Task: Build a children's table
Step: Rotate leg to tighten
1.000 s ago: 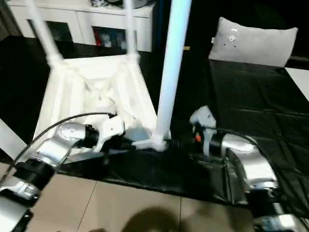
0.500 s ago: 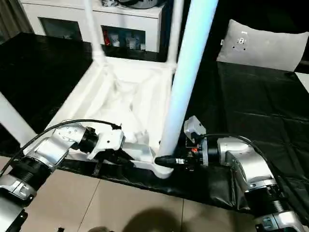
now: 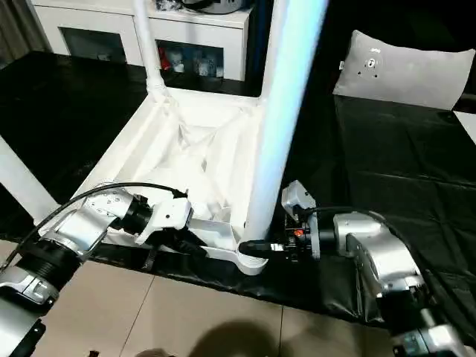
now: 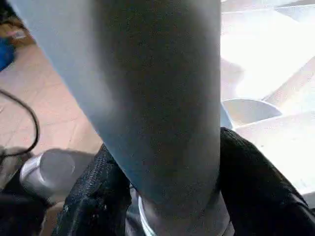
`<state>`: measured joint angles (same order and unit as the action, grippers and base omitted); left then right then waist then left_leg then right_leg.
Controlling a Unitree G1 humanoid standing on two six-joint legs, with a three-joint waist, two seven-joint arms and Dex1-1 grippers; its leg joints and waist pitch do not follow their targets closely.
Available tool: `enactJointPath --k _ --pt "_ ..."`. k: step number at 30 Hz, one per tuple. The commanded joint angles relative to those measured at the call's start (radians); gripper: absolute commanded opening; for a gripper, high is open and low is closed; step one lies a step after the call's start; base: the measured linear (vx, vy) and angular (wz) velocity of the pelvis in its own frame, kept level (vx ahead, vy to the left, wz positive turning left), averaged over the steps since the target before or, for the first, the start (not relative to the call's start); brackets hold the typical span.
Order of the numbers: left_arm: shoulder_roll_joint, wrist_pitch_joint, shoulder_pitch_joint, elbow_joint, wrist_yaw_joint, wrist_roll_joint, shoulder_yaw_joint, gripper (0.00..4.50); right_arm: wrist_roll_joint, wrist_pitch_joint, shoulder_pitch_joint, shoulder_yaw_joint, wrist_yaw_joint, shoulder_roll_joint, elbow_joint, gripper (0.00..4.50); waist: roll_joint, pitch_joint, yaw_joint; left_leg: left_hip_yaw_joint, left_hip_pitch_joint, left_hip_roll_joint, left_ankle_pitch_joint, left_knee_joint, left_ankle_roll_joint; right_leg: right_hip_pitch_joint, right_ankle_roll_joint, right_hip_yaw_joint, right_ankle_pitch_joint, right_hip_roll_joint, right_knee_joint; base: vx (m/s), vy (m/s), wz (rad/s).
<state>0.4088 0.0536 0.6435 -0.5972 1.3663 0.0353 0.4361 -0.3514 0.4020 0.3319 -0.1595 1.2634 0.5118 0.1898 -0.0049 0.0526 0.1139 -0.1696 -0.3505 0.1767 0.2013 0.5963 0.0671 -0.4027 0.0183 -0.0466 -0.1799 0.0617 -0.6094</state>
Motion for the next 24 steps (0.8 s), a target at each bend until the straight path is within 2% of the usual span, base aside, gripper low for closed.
enactJointPath --k 1,2,3,5,6,7,8,10,11,13,15,16,17,18,21,23,24 --pt "-0.029 -0.069 -0.006 0.015 -0.097 0.01 -0.018 0.0 -0.034 0.043 -0.017 -0.008 -0.046 -0.039 -0.049 2.16 -0.012 -0.055 -0.006 0.011 0.001 0.05 0.189 -0.075 -0.03 0.047 0.156 0.044 -0.384 0.082 0.089 0.0 0.0 0.0" --pt "-0.064 -0.157 -0.014 0.053 -0.168 -0.006 -0.046 0.0 0.016 0.045 -0.024 -0.008 -0.183 -0.099 -0.054 2.16 -0.012 -0.052 -0.01 0.012 0.002 0.05 0.202 -0.078 -0.02 0.045 0.145 0.044 -0.426 0.083 0.093 0.0 0.0 0.0" --pt "-0.064 -0.157 -0.014 0.053 -0.168 -0.006 -0.046 0.0 0.016 0.045 -0.024 -0.008 -0.183 -0.099 -0.054 2.15 -0.01 -0.051 -0.012 0.013 0.002 0.049 0.213 -0.078 -0.014 0.042 0.141 0.043 -0.449 0.083 0.094 0.0 0.0 0.0" --pt "-0.114 -0.244 -0.017 0.089 -0.251 -0.015 -0.072 0.0 0.069 0.054 -0.01 0.007 -0.356 -0.185 -0.023 2.12 -0.014 -0.049 -0.028 0.018 0.0 0.039 0.225 -0.078 0.002 0.041 0.098 0.037 -0.551 0.083 0.106 0.0 0.0 0.0" --pt "-0.154 -0.288 -0.013 0.1 -0.315 -0.009 -0.084 0.0 0.091 0.062 0.009 0.029 -0.475 -0.249 0.005 2.1 -0.017 -0.049 -0.034 0.02 -0.005 0.038 0.226 -0.079 0.002 0.045 0.086 0.036 -0.569 0.083 0.108 0.0 0.0 0.0" --pt "-0.164 -0.298 -0.012 0.102 -0.332 -0.006 -0.086 0.0 0.098 0.062 0.015 0.034 -0.505 -0.265 0.013 2.08 -0.013 -0.05 -0.045 0.02 -0.004 0.037 0.229 -0.079 0.011 0.038 0.081 0.035 -0.581 0.082 0.109 0.0 0.0 0.0" --pt "-0.185 -0.319 -0.009 0.104 -0.368 0.004 -0.09 0.0 0.112 0.066 0.026 0.044 -0.568 -0.297 0.026 2.05 -0.021 -0.051 -0.057 0.022 -0.007 0.033 0.234 -0.076 0.003 0.043 0.069 0.031 -0.595 0.081 0.113 0.0 0.0 0.0" --pt "-0.253 -0.355 0.01 0.075 -0.476 0.027 -0.1 0.0 0.148 0.077 0.065 0.088 -0.759 -0.382 0.082 2.04 -0.013 -0.05 -0.066 0.018 -0.003 0.032 0.23 -0.074 -0.003 0.032 0.073 0.035 -0.586 0.077 0.118 0.0 0.0 0.0" --pt "-0.288 -0.367 0.02 0.056 -0.539 0.037 -0.11 0.0 0.168 0.074 0.081 0.101 -0.841 -0.415 0.105 2.03 -0.014 -0.052 -0.075 0.019 -0.005 0.03 0.23 -0.073 0.002 0.033 0.077 0.033 -0.58 0.075 0.116 0.0 0.0 0.0" --pt "-0.348 -0.378 0.042 0.022 -0.655 0.059 -0.125 0.0 0.229 0.058 0.1 0.086 -0.929 -0.443 0.133 2.03 -0.013 -0.054 -0.076 0.018 0.0 0.03 0.225 -0.072 -0.002 0.031 0.08 0.035 -0.549 0.072 0.118 0.0 0.0 0.0" --pt "-0.361 -0.363 0.051 0.006 -0.689 0.07 -0.123 0.0 0.239 0.042 0.104 0.085 -0.942 -0.449 0.141 2.03 -0.013 -0.06 -0.068 0.016 -0.002 0.033 0.194 -0.072 -0.022 0.038 0.099 0.041 -0.444 0.072 0.108 0.0 0.0 0.0" --pt "-0.369 -0.358 0.053 0.001 -0.695 0.071 -0.121 0.0 0.228 0.039 0.105 0.098 -0.941 -0.456 0.139 2.03 -0.011 -0.059 -0.067 0.015 -0.006 0.036 0.181 -0.074 -0.034 0.041 0.12 0.043 -0.374 0.07 0.1 0.0 0.0 0.0" --pt "-0.376 -0.353 0.055 -0.002 -0.704 0.079 -0.117 0.0 0.211 0.032 0.105 0.126 -0.943 -0.468 0.131 2.51 -0.009 -0.059 -0.066 0.015 -0.01 0.035 0.178 -0.075 -0.04 0.045 0.131 0.041 -0.345 0.071 0.097 0.0 0.0 0.0" --pt "-0.376 -0.35 0.056 -0.002 -0.709 0.085 -0.115 0.0 0.204 0.028 0.105 0.141 -0.945 -0.473 0.127 2.51 -0.01 -0.063 -0.064 0.013 -0.008 0.036 0.163 -0.072 -0.045 0.047 0.142 0.043 -0.31 0.073 0.094 0.0 0.0 0.0" --pt "-0.364 -0.347 0.052 0.001 -0.701 0.097 -0.109 0.0 0.199 0.025 0.099 0.153 -0.94 -0.466 0.114 2.68 -0.009 -0.063 -0.058 0.012 -0.008 0.037 0.133 -0.072 -0.055 0.051 0.165 0.044 -0.247 0.073 0.088 0.0 0.0 0.0" --pt "-0.345 -0.335 0.046 0.001 -0.684 0.11 -0.104 0.0 0.201 0.011 0.085 0.154 -0.918 -0.445 0.097 2.99 -0.009 -0.062 -0.054 0.011 -0.008 0.038 0.134 -0.072 -0.056 0.053 0.166 0.044 -0.247 0.074 0.089 0.0 0.0 0.0" --pt "-0.335 -0.328 0.042 0.001 -0.672 0.115 -0.101 0.0 0.197 0.007 0.076 0.158 -0.904 -0.433 0.086 2.99 -0.008 -0.06 -0.054 0.012 -0.009 0.038 0.143 -0.075 -0.053 0.053 0.166 0.044 -0.263 0.075 0.09 0.0 0.0 0.0"
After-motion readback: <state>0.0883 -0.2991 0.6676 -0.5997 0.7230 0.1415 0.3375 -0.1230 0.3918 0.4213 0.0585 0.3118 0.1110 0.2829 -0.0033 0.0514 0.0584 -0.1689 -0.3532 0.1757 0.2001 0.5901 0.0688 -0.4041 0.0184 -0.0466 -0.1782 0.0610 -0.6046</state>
